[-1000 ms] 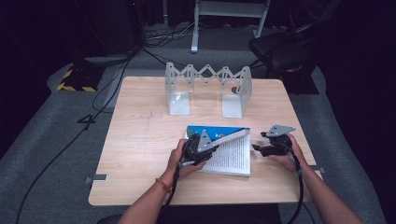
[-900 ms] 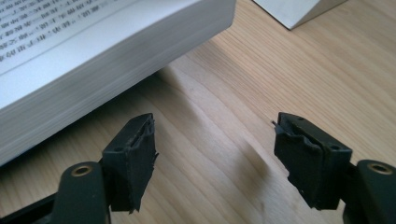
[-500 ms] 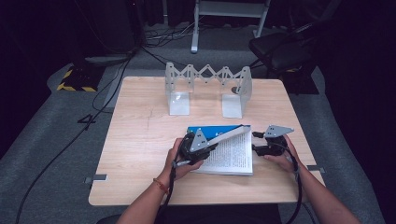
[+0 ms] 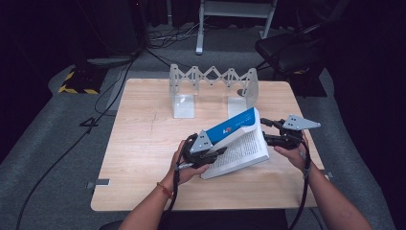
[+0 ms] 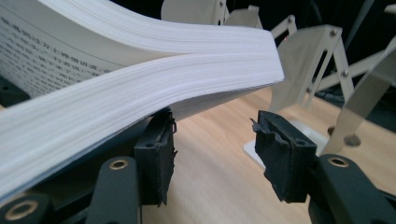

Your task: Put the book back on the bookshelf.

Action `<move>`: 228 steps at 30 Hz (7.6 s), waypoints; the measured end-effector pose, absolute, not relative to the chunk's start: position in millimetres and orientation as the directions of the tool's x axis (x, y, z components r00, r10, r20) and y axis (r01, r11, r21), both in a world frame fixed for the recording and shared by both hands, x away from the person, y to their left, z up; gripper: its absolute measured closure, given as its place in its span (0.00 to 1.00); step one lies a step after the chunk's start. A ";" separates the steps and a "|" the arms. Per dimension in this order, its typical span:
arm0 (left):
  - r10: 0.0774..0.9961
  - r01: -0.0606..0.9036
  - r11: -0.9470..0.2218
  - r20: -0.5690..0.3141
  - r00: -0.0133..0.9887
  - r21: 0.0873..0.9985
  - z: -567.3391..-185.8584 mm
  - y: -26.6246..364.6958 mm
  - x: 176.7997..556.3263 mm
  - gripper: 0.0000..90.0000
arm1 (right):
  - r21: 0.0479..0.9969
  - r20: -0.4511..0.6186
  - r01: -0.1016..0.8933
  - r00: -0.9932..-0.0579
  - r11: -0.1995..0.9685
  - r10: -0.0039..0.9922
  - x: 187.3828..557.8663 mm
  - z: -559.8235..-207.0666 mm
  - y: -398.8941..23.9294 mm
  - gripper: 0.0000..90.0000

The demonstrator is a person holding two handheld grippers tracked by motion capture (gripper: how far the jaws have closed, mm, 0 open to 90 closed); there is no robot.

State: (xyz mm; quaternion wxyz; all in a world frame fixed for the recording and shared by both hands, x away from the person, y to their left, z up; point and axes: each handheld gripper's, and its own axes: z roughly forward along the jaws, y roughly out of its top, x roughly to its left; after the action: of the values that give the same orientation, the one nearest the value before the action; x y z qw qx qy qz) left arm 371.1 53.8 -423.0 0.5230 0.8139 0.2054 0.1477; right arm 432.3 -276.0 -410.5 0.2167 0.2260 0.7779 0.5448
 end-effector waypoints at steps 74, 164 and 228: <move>0.408 0.183 -0.499 0.043 0.912 0.847 -432.5 36.1 349.6 0.39 | 0.940 -0.147 -0.004 -0.906 0.341 0.396 388.5 -414.8 -236.6 0.45; 0.363 0.213 -0.562 0.007 0.932 0.799 -435.2 118.6 357.8 0.61 | 0.895 -0.086 0.032 -0.966 0.445 0.243 432.9 -440.7 -223.7 0.47; 0.579 0.249 -0.519 0.121 0.806 0.818 -466.0 46.4 408.3 0.36 | 0.910 -0.142 0.024 -0.920 0.414 0.366 391.4 -434.3 -249.2 0.66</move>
State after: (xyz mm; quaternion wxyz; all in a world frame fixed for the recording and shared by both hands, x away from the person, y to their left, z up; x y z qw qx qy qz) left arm 408.3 46.4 -466.0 0.4258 0.8496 0.2437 0.1936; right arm 391.4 -249.2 -434.3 0.1618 0.1181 0.8250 0.5284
